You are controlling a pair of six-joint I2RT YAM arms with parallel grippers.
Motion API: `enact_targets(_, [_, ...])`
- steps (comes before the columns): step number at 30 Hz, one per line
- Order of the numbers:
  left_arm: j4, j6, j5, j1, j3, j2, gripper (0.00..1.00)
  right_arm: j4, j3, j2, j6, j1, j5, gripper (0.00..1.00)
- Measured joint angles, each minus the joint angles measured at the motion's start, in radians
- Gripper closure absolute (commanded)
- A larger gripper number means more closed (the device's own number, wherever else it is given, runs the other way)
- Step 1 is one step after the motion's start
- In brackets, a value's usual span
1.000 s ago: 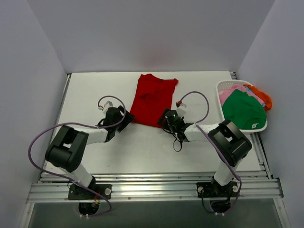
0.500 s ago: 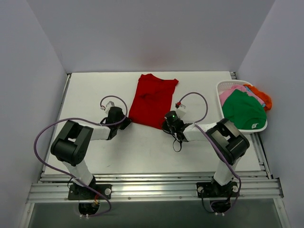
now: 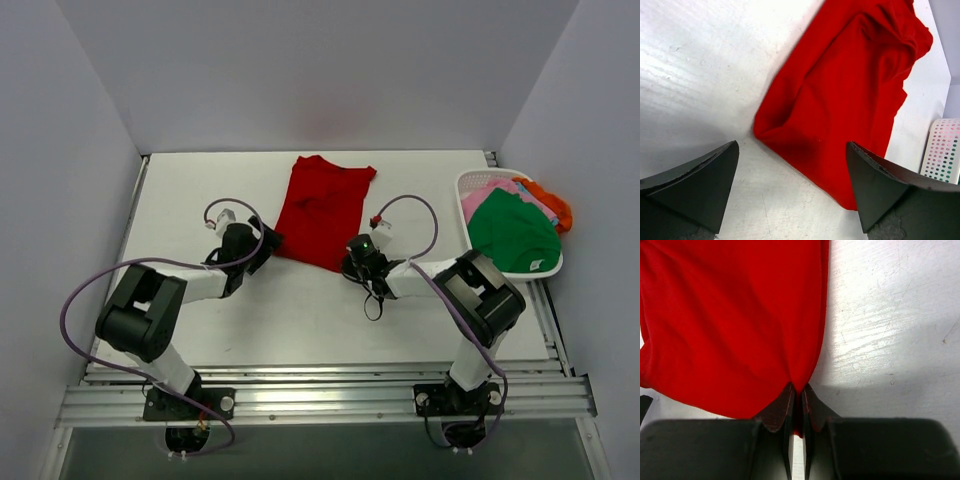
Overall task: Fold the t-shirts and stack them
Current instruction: Fold the tshirt
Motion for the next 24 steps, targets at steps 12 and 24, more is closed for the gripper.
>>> enact_targets(12, [0.046, -0.025, -0.01, 0.0, -0.006, 0.039, 0.03, 0.001, -0.001, 0.0, 0.0, -0.002, 0.0, 1.0])
enact_targets(24, [0.107, -0.048, -0.003, 0.0, 0.044, 0.155, 0.82, 0.008, -0.004, 0.0, -0.004, -0.02, -0.001, 1.0])
